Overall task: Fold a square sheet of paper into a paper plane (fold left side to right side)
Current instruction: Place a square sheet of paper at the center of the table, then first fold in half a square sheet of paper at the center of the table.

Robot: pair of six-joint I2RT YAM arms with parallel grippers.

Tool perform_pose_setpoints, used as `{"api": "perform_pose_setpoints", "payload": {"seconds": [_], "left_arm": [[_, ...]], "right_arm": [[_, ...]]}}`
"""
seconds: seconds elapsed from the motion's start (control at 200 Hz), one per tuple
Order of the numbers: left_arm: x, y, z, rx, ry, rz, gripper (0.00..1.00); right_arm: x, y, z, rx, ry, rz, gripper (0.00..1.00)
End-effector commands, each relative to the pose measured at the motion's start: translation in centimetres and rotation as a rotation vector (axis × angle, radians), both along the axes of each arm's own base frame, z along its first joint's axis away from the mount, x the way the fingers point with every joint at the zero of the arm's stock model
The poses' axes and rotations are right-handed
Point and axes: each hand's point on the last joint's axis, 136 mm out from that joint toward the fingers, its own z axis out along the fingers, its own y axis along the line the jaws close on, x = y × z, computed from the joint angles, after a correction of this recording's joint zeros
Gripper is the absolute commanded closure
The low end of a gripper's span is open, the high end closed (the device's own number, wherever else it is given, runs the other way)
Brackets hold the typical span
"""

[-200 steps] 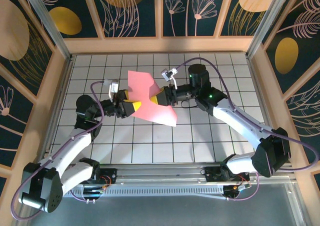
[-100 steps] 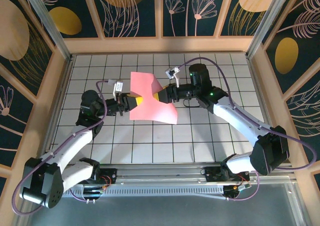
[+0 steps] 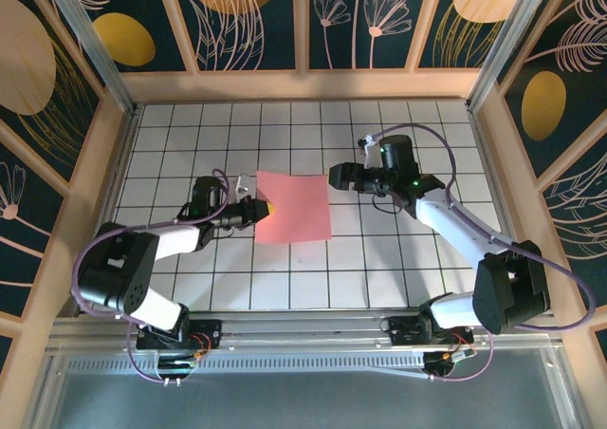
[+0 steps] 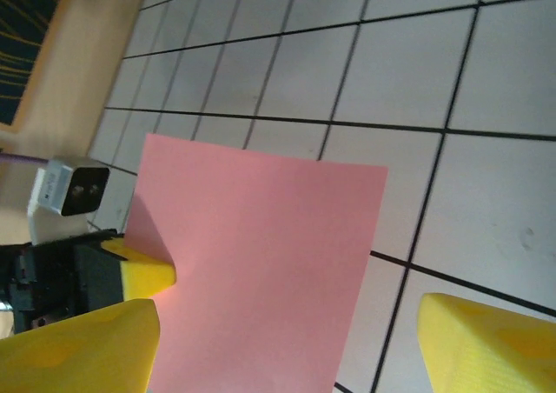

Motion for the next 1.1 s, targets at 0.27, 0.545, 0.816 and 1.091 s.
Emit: {"api": "perform_pose_setpoints", "payload": {"seconds": [0.27,0.545,0.816,1.091], "left_arm": [[0.0,1.2,-4.0,0.149,0.096,0.031,1.00],[0.0,1.3,-4.5,0.167,0.114,0.031,1.00],[-0.2,1.2,-4.2,0.164,0.110,0.020,0.99],[0.1,0.9,-2.7,0.140,0.081,0.014,0.82]], "right_arm": [[-0.4,0.6,-6.1,0.023,0.174,-0.044,0.45],[-0.6,4.3,-11.0,0.017,0.309,0.019,0.81],[-1.4,6.4,-13.9,0.000,0.366,0.067,0.93],[-1.9,5.6,-16.4,-0.064,0.414,0.045,0.93]]}}
